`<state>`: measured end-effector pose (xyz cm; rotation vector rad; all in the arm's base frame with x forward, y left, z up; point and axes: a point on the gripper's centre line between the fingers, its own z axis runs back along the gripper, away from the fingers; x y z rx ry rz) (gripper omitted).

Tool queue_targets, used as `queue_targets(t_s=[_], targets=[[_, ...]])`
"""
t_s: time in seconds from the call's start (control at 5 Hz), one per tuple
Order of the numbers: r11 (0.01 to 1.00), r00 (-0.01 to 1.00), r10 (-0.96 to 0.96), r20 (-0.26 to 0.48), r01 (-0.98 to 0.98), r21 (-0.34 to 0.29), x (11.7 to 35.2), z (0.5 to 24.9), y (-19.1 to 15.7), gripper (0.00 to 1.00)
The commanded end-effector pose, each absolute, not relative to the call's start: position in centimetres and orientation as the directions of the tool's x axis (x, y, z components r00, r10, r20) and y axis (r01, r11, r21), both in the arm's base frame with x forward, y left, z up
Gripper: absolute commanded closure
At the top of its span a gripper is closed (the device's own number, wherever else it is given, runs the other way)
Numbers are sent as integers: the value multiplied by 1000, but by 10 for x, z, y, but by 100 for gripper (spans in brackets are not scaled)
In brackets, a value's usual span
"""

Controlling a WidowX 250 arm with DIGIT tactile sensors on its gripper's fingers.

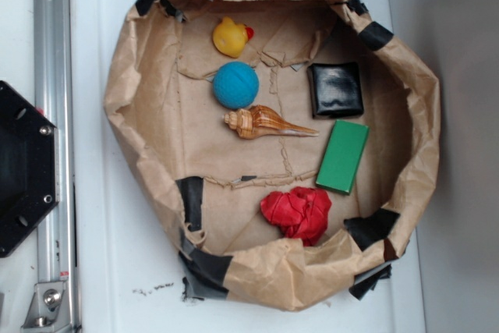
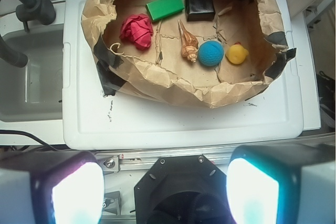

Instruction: Grab the black box.

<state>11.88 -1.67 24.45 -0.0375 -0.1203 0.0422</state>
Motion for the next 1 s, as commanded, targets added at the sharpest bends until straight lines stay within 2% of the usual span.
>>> queue_targets(t_s=[0.0, 0.2, 0.4, 0.6, 0.8], targets=[[998, 992, 44, 119, -40, -40, 119, 244, -17, 0], [951, 945, 296, 141, -278, -133, 169, 232, -1, 0], [858, 849, 511, 135, -494, -139, 213, 214, 23, 0], [724, 734, 676, 64, -646, -243, 258, 187, 39, 0], [724, 734, 676, 64, -646, -243, 258, 187, 39, 0]])
